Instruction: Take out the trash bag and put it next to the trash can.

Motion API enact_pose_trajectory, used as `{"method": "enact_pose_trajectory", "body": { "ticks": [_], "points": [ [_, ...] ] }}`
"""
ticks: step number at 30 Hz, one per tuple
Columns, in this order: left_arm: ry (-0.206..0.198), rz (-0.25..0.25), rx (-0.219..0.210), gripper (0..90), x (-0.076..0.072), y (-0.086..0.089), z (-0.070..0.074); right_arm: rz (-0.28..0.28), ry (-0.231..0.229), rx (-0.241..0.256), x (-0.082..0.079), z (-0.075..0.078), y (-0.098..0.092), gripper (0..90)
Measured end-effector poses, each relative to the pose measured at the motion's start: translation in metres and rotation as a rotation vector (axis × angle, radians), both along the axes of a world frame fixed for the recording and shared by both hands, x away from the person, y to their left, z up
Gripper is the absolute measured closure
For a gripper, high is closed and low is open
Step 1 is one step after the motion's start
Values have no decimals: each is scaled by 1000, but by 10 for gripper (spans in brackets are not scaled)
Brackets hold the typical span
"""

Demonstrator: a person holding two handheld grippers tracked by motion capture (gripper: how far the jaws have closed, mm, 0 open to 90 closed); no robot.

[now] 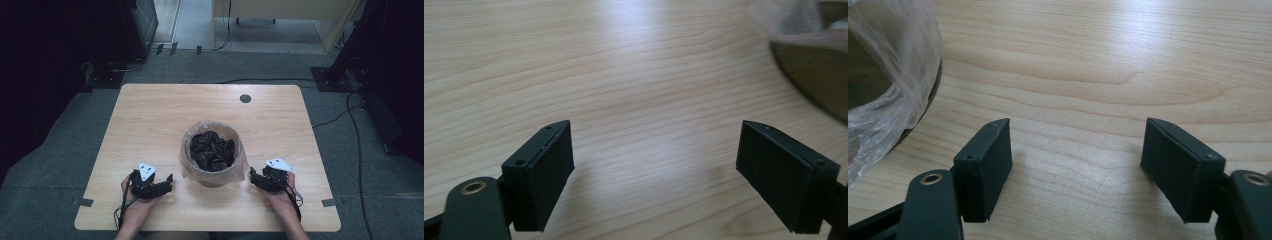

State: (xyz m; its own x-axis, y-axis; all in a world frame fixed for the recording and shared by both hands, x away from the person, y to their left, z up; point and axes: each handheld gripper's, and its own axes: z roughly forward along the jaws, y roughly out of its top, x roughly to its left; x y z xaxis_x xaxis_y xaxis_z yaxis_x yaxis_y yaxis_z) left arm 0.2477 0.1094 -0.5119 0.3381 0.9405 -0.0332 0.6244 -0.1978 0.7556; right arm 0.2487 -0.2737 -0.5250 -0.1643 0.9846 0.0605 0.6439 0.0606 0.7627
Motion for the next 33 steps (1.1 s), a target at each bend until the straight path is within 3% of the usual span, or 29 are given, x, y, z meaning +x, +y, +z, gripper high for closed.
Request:
{"method": "enact_pose_trajectory", "body": {
  "ticks": [5, 9, 14, 16, 17, 22, 26, 33],
  "points": [
    [0, -62, 61, 149, 5, -25, 6, 3, 4, -30, 0, 0, 3, 278],
    [-6, -79, 111, 149, 8, -37, 10, 2, 3, -24, 0, 0, 2, 275],
    [-17, -99, 121, 150, 10, -44, 14, 5, 3, -26, 0, 0, 3, 273],
    [-24, -101, 109, 173, 10, -48, 15, 5, 4, -27, 0, 0, 3, 273],
    [-26, -101, 103, 241, 10, -50, 15, 5, 4, -26, 0, 0, 3, 273],
    [-52, -116, 80, 288, 7, -56, 19, 5, 4, -27, 0, 0, 3, 268],
    [-91, -126, 64, 453, 4, -58, 24, 0, 5, -24, 0, 0, 4, 263],
    [-154, -181, -32, 771, -2, -55, 37, 2, 4, 12, 0, 0, 0, 257]
  ]
}}
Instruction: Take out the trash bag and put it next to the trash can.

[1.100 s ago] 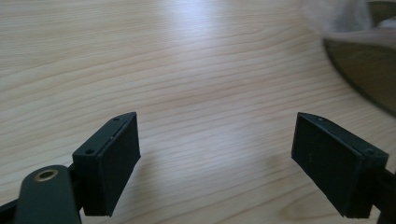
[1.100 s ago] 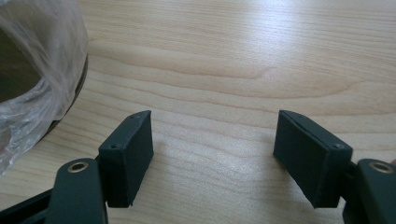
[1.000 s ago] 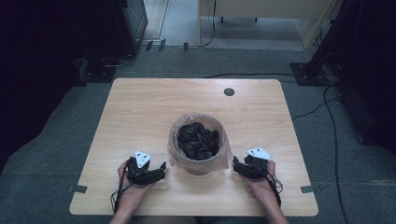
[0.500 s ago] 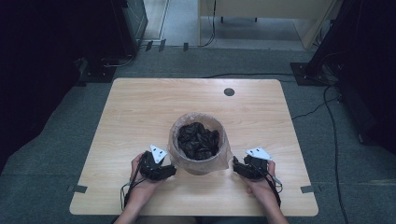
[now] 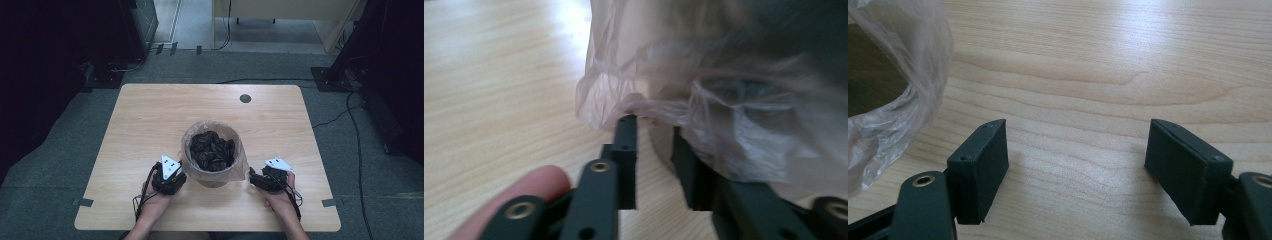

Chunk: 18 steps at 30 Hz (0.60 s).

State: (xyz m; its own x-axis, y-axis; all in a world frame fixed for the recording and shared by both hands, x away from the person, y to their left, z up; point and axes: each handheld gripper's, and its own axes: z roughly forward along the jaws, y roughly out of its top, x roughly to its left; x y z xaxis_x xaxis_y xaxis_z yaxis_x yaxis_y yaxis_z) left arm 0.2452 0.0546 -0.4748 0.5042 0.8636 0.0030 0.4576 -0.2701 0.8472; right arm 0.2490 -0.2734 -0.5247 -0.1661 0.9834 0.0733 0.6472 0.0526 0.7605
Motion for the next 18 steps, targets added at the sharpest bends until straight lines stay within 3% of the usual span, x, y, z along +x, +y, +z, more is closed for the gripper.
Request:
{"method": "enact_pose_trajectory", "body": {
  "ticks": [5, 12, 18],
  "points": [
    [-29, -3, -58, 893, -3, 6, 11, -21, 3, 17, -3, 2, 0, 265],
    [-56, -3, -124, 900, -6, 12, 26, -16, -11, 49, -12, 7, 9, 268],
    [-89, -6, -150, 900, -11, 13, 38, 10, -14, 57, -24, 9, 23, 262]
  ]
}}
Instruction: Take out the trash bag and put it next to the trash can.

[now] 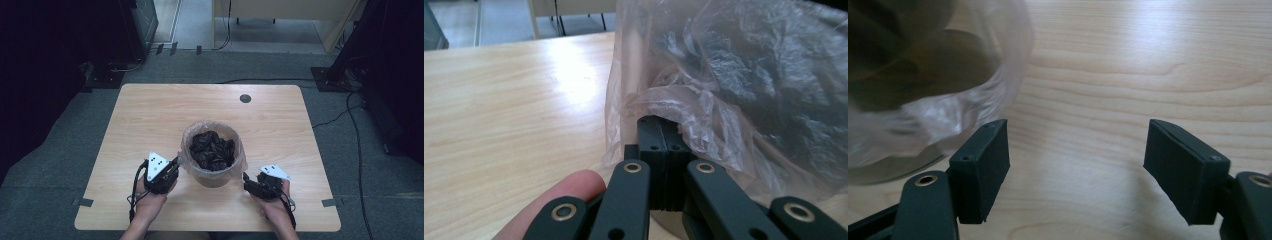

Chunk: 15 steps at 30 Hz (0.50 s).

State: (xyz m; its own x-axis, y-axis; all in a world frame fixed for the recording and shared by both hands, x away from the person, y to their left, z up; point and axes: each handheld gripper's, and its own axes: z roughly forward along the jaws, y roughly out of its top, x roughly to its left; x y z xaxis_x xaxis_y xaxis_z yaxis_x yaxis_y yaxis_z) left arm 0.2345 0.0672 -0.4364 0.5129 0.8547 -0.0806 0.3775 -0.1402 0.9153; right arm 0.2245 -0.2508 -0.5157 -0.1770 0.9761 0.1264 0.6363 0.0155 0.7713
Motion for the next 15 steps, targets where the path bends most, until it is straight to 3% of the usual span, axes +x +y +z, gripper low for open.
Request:
{"method": "enact_pose_trajectory", "body": {
  "ticks": [8, 15],
  "points": [
    [-36, -6, -22, 900, -5, -1, 12, 26, 24, 1, -10, 0, 18, 191],
    [-56, -15, -19, 900, -4, -4, 23, 25, -37, -17, -14, 9, 28, 187]
  ]
}}
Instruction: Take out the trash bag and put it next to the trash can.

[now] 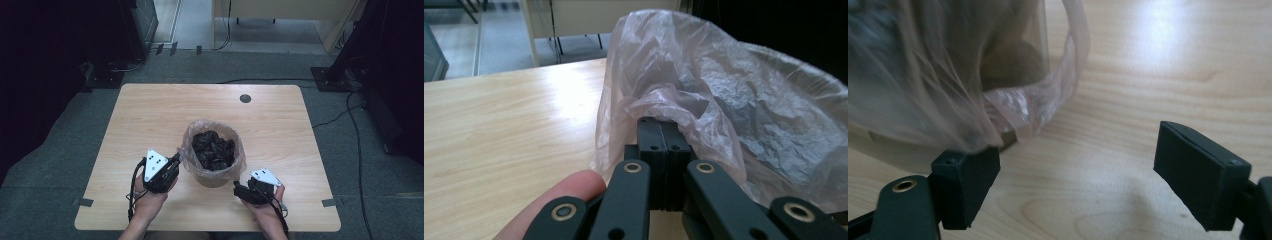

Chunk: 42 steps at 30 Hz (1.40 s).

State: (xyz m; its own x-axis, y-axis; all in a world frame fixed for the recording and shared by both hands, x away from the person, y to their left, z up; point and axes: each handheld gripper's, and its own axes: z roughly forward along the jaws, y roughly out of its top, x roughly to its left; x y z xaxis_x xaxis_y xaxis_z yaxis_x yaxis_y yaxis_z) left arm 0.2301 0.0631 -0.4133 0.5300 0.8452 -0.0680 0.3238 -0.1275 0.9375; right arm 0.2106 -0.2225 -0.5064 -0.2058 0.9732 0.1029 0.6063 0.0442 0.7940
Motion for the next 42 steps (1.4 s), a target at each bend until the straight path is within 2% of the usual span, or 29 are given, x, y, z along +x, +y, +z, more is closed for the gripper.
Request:
{"method": "enact_pose_trajectory", "body": {
  "ticks": [5, 9, 11, 13, 16, 19, 21, 23, 26, 31, 35, 38, 40, 42],
  "points": [
    [-11, -1, 3, 900, 0, -1, 6, 18, -44, -1, -1, 9, 5, 187],
    [-17, -8, -5, 900, 0, -3, 11, 27, -72, -12, -2, 16, 7, 241],
    [-26, -18, -2, 900, 0, -7, 13, 29, -92, -6, -3, 19, 7, 334],
    [-32, -27, -5, 900, 0, -11, 16, 37, -133, -11, -5, 23, 7, 427],
    [-35, -45, -7, 900, 0, -17, 18, 55, -188, -15, -8, 29, 7, 624],
    [-38, -55, -18, 900, -1, -22, 21, 67, -201, -14, -9, 34, 7, 827],
    [-42, -65, -24, 900, -1, -25, 24, 72, -205, -18, -9, 38, 6, 890],
    [-45, -70, -30, 900, -1, -27, 26, 56, -223, -40, -9, 43, 5, 900],
    [-46, -79, -41, 900, 0, -31, 30, 40, -250, -29, -10, 54, 0, 900],
    [-56, -95, -46, 900, 1, -39, 37, 33, -321, -40, -9, 76, -1, 900],
    [-70, -114, -52, 900, 1, -46, 47, 56, -375, -35, -5, 95, 9, 900],
    [-80, -131, -75, 900, 2, -50, 58, 88, -425, -34, 0, 113, 19, 900],
    [-92, -145, -96, 900, 1, -52, 66, 109, -466, -13, 0, 127, 25, 900],
    [-110, -156, -96, 900, -1, -53, 72, 128, -515, 18, 0, 141, 29, 900]
  ]
}}
